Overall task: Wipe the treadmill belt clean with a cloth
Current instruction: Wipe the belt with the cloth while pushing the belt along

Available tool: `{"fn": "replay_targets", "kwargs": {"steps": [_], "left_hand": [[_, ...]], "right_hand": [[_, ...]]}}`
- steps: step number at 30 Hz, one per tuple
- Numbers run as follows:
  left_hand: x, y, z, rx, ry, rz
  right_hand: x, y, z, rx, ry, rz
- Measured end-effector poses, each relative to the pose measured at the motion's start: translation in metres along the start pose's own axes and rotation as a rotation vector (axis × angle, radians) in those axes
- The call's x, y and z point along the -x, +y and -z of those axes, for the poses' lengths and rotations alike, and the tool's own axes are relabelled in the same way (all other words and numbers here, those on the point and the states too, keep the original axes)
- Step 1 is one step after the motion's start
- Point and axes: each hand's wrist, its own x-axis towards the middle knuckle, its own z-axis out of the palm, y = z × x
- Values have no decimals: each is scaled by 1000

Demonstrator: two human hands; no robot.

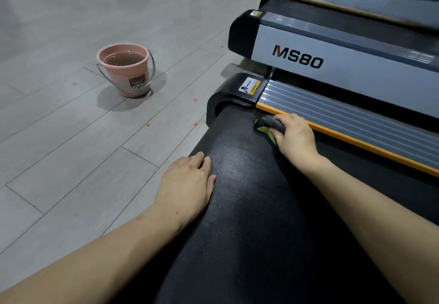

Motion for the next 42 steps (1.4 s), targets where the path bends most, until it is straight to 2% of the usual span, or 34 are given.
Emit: {"fn": "replay_targets", "kwargs": {"steps": [6,10,13,16,19,21,24,26,28,31,33,35,37,40,42], "left_hand": [[1,-3,2,41,0,15],[2,-7,-1,52,10,7],[4,-6,-1,30,40,0],[4,-7,4,29,42,-21],[3,-17,7,123,-7,-24],[3,-23,9,175,-63,-33],[7,-25,12,191,-88,-25],[10,-25,12,168,-82,-13],[9,-25,12,165,-94,-16],[10,-27,10,170,-108,-33],[13,-29,8,180,-113,-39],[15,-29,5,194,-126,-36],[17,-29,4,202,-124,-35],[18,-29,3,210,-129,-30],[19,-30,5,193,-150,-10]], "right_hand": [[-26,-38,-12,-12,-23,-85],[16,-42,-5,-88,-54,155],[-4,-42,-13,-57,-57,236],[-38,-57,-30,-8,-18,74],[-29,-73,-33,-28,13,-22],[-2,-85,-26,-89,-3,35],[43,-107,-19,-210,-90,242],[40,-107,-22,-204,-141,335],[5,-99,-29,-134,-126,316],[-55,-96,-44,-28,-68,149],[-61,-107,-50,41,-74,82],[-45,-117,-45,11,-57,81],[-14,-121,-41,-73,-66,186],[11,-110,-28,-125,-164,410],[-14,-87,-26,-59,-134,419]]}}
